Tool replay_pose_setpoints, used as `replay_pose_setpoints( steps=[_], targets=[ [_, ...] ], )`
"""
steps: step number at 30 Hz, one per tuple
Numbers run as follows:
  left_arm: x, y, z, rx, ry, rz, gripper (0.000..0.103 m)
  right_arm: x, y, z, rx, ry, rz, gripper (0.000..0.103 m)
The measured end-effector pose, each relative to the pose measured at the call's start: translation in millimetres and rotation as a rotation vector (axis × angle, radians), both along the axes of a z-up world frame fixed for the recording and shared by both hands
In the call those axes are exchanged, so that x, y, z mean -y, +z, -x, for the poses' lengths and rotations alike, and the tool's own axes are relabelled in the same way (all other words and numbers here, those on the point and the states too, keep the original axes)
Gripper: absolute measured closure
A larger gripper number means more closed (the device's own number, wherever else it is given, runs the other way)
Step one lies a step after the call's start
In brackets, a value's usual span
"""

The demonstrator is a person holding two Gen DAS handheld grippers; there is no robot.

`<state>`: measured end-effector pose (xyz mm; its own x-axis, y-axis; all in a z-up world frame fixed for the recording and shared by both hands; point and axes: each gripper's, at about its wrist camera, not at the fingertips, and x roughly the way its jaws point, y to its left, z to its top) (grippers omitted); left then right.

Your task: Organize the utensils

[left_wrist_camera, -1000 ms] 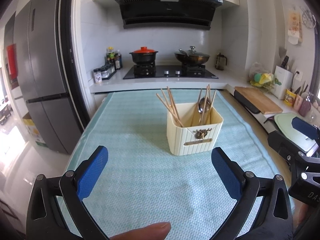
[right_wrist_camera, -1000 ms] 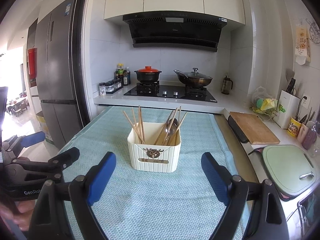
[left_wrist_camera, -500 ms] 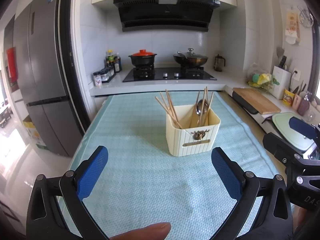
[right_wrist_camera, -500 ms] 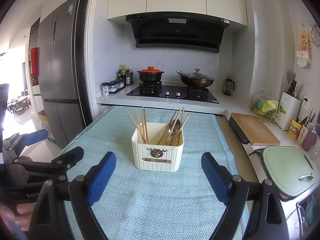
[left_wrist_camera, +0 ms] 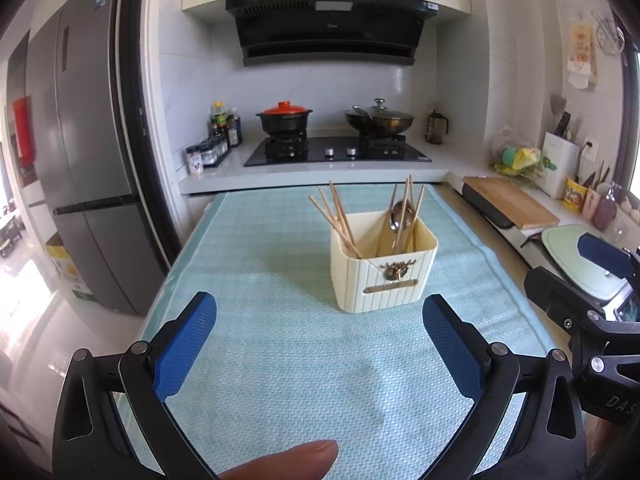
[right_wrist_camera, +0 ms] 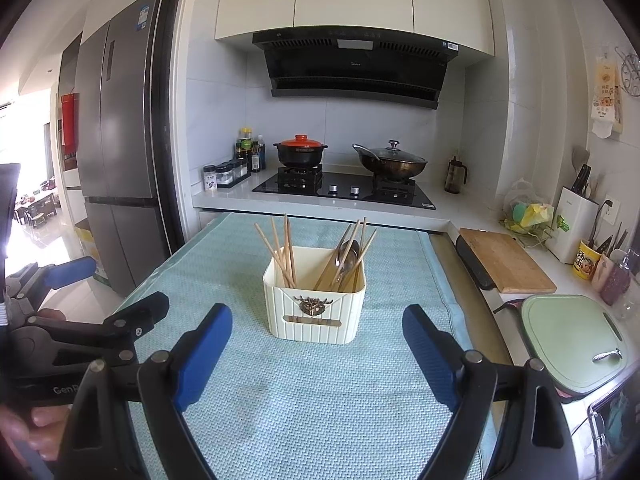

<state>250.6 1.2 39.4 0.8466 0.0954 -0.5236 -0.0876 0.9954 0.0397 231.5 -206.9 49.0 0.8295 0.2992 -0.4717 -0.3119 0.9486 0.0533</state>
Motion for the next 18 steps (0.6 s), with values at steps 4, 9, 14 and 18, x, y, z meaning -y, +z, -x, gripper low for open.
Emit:
replay_pose_setpoints(
  steps=[4,9,14,18],
  targets=[
    [-2.6,1.5,0.2,-0.005,0.007,0.003,0.0,-1.2,0.2,2.1,-0.002,-0.002,0.008,0.014],
    [-3.0,2.2,1.3,-0.006,0.018,0.001,0.0,-1.7,1.6,4.1,-0.001,-0.001,0.012,0.014],
    [-1.4,2.9,1.3,-0.005,0.014,-0.002,0.0,-1.0,2.9,5.9,0.005,-0.002,0.013,0.014],
    [1.0,2.2,1.6,-0.005,0.009,-0.005,0.0,0.2,2.3,5.8,0.003,-0.006,0.013,0.014]
  ],
)
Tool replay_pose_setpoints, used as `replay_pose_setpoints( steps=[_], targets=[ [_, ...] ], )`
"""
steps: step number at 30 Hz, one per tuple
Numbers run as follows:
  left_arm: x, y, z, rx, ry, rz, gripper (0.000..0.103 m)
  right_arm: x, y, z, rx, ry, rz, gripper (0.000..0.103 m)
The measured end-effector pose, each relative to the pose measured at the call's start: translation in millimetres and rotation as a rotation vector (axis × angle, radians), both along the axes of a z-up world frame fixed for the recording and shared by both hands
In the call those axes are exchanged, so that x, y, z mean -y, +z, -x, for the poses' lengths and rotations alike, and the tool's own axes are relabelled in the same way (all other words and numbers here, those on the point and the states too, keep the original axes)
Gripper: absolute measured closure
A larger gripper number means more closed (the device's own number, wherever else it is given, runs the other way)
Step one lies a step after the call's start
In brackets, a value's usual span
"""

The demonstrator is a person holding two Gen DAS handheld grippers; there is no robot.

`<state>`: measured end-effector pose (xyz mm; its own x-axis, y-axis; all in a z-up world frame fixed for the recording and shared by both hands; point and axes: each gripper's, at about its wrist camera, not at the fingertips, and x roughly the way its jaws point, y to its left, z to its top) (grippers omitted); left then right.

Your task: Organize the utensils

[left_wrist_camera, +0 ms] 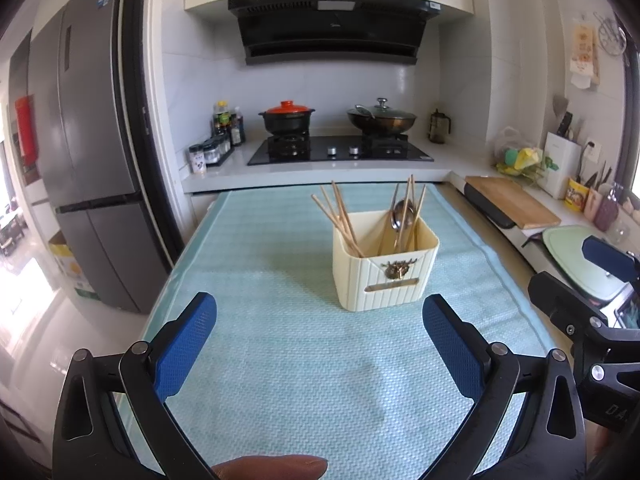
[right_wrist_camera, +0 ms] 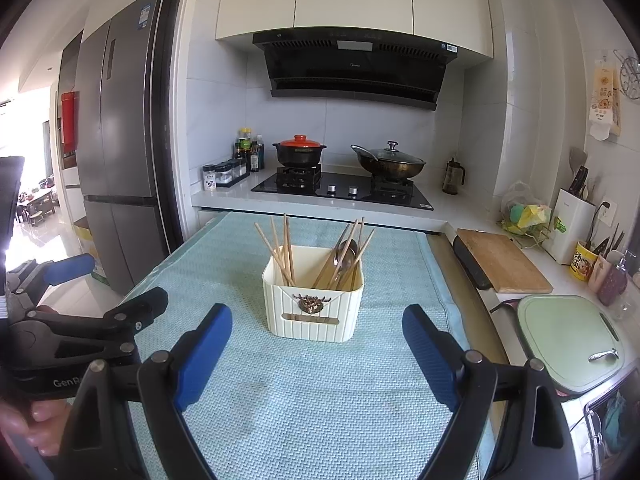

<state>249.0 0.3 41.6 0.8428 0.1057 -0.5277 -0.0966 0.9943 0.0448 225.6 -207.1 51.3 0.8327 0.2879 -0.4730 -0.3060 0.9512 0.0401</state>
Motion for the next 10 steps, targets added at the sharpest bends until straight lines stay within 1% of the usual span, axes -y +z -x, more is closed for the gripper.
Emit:
replay_pose_setpoints(
  steps=[4,7,10],
  targets=[
    [0.1,-1.7,-1.8,-0.004,-0.001,0.002,0.0,-1.2,-1.5,-1.2,-0.006,0.001,0.004,0.014],
    [0.5,-1.8,-0.3,0.01,0.021,0.006,0.0,-1.7,-2.7,-2.0,-0.011,0.001,0.007,0.014],
    [2.8,-1.2,0.3,0.019,0.017,-0.005,0.0,-0.6,-2.9,-1.3,-0.011,0.003,0.007,0.014]
  ],
)
